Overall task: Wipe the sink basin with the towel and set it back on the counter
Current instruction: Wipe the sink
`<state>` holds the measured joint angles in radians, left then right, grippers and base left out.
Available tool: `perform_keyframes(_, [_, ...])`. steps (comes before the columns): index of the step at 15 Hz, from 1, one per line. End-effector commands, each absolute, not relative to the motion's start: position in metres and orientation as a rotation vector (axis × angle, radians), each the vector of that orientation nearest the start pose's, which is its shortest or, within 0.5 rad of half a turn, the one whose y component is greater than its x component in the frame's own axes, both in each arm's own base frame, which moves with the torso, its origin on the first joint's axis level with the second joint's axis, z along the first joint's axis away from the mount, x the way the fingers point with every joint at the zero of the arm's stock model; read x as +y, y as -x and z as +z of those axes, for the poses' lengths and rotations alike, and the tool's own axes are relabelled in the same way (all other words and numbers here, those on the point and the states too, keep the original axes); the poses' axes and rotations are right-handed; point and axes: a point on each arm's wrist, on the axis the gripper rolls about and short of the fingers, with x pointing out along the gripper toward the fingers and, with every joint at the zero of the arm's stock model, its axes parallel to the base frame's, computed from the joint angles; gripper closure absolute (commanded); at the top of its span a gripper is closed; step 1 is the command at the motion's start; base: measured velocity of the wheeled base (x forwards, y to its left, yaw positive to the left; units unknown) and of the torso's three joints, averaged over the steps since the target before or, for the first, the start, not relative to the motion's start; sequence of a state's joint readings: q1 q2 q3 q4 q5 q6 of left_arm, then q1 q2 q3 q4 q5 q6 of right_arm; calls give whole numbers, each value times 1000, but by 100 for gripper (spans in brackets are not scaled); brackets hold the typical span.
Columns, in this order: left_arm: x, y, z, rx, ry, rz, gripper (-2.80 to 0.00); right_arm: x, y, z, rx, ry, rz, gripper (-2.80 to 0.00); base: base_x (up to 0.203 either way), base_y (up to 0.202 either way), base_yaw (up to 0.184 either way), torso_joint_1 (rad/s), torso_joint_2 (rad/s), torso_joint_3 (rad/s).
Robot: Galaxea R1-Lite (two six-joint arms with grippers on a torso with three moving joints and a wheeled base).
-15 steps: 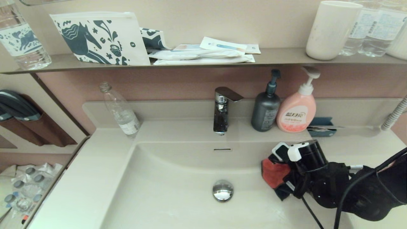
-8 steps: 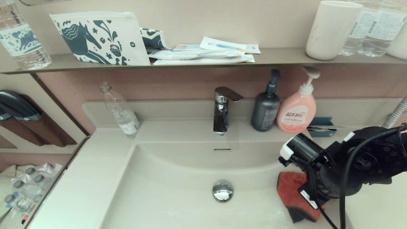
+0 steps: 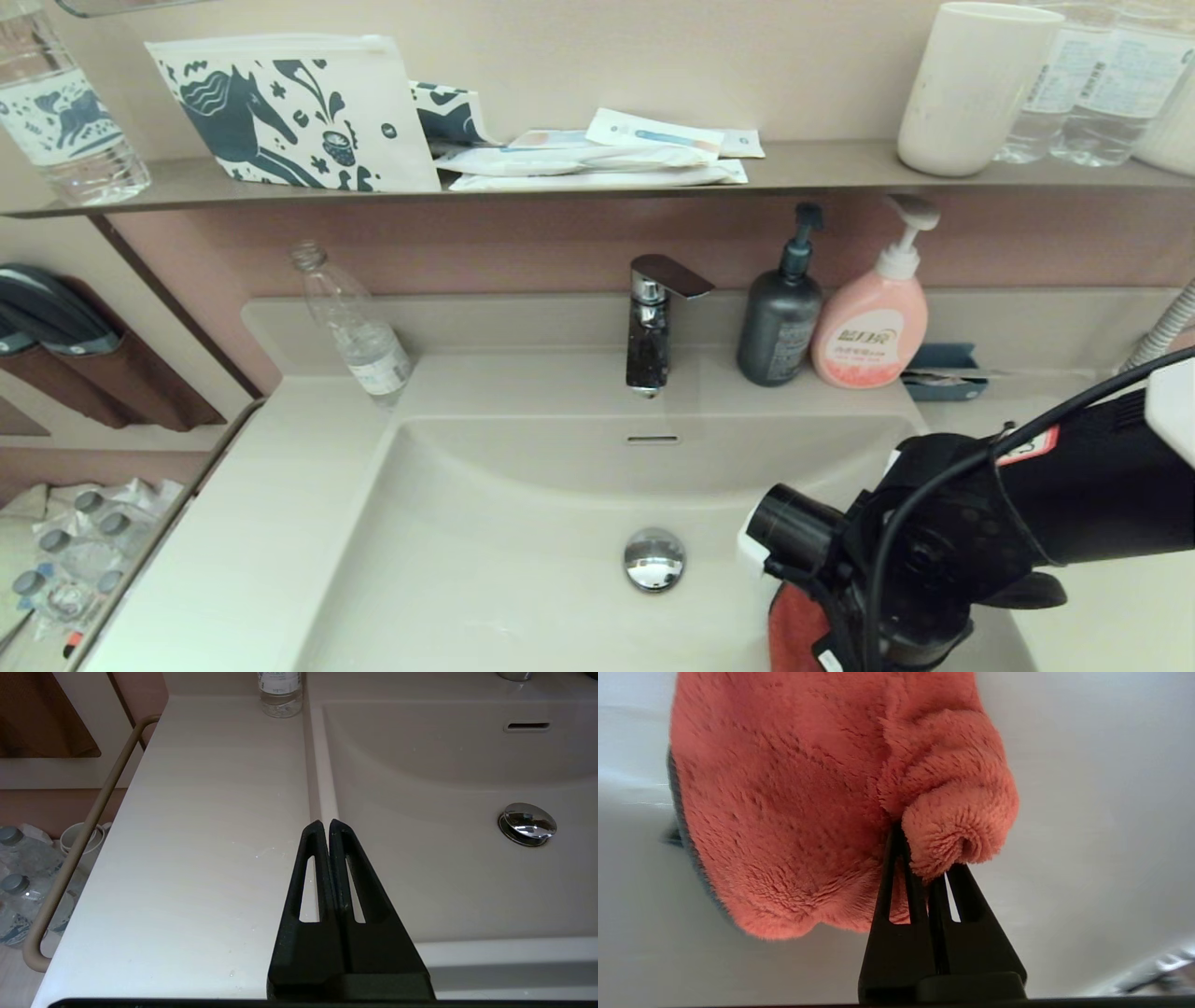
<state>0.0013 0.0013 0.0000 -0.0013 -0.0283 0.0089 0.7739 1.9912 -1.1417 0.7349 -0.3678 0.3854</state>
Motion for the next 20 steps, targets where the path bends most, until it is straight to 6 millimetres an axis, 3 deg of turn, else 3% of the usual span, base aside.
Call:
perform_keyframes(1, [-1, 23, 76, 0, -9, -27, 0, 221, -211, 74, 1397, 493, 55, 0, 0, 0, 0, 0, 0, 0])
perform_keyframes(7, [-1, 23, 76, 0, -9, -28, 0, 271, -206, 61, 1434, 323, 126, 0, 0, 0, 0, 0, 0, 0])
perform_keyframes(12, [-1, 23, 76, 0, -9, -28, 0, 312, -214, 66, 1241, 150, 275, 0, 0, 0, 0, 0, 0, 0])
perform_keyframes(14, [-1, 23, 76, 0, -9, -27, 0, 323, -217, 78, 1139, 60, 347, 0, 0, 0, 0, 0, 0, 0])
perform_keyframes(17, [-1, 23, 76, 0, -9, -26, 0, 319, -212, 115, 1054, -10, 410, 0, 0, 0, 0, 0, 0, 0])
perform_keyframes(20, [-1, 23, 76, 0, -9, -26, 0, 296, -205, 145, 1009, -4, 438, 0, 0, 0, 0, 0, 0, 0])
